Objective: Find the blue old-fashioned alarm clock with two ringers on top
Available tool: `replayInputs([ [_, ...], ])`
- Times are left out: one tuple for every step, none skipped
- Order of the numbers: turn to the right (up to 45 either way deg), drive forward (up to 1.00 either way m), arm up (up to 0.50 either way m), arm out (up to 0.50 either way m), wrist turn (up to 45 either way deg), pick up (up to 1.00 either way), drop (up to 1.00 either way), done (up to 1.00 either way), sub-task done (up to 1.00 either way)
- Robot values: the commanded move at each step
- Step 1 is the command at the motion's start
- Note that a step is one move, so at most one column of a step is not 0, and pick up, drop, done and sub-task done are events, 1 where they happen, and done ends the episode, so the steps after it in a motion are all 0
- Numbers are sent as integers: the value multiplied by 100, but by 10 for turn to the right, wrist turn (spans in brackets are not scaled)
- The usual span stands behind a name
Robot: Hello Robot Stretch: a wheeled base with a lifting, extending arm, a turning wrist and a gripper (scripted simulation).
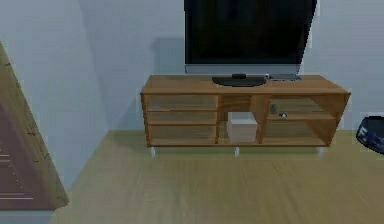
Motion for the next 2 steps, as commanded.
replayInputs([
  [-450,0,0,0,0,0,0,0,0],
  [-360,0,0,0,0,0,0,0,0],
])
